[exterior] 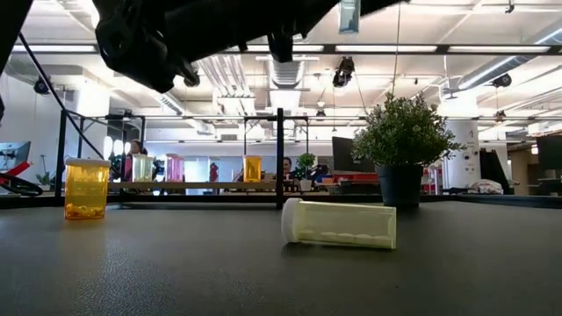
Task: Pick and place medicine bottles onto shelf by color
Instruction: Put the top blue medicine bottle on the shelf aligned with the other blue medicine bottle
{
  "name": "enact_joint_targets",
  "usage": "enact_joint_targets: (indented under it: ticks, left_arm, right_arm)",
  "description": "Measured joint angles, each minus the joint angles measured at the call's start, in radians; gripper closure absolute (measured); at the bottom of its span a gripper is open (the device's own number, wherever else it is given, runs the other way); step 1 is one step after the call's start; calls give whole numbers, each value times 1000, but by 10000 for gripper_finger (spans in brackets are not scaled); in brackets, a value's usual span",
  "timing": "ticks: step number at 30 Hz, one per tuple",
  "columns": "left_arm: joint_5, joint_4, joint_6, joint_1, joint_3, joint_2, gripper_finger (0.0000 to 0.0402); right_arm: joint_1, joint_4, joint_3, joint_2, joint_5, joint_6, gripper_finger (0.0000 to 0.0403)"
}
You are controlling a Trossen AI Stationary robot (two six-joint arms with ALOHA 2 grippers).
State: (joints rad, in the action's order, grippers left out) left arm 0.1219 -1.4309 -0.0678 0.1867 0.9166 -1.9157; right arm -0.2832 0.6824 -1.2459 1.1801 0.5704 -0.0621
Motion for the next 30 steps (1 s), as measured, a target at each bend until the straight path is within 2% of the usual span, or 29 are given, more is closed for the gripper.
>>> enact_joint_targets:
  ticks: [5,10,14,19,27,30]
  left_arm:
    - [0,0,-1,-2,-28,53,301]
    - [0,4,-47,-1,-88,123,301]
    - [1,1,-54,-1,-142,185,301]
    - [3,0,-85,-1,-197,261,301]
    - [7,0,-106,-1,-218,306,301]
    - [6,-3,-106,-1,-209,303,301]
  right_arm:
    - [0,-158,-10,0,-3,-123,168]
    - [0,-98,-10,2,-23,-326,168]
    - [0,-68,-8,8,-56,-395,168]
    - [0,-75,-8,17,-122,-403,168]
    - [0,-155,-4,17,-125,-405,168]
    - [0,-201,4,24,-123,-326,168]
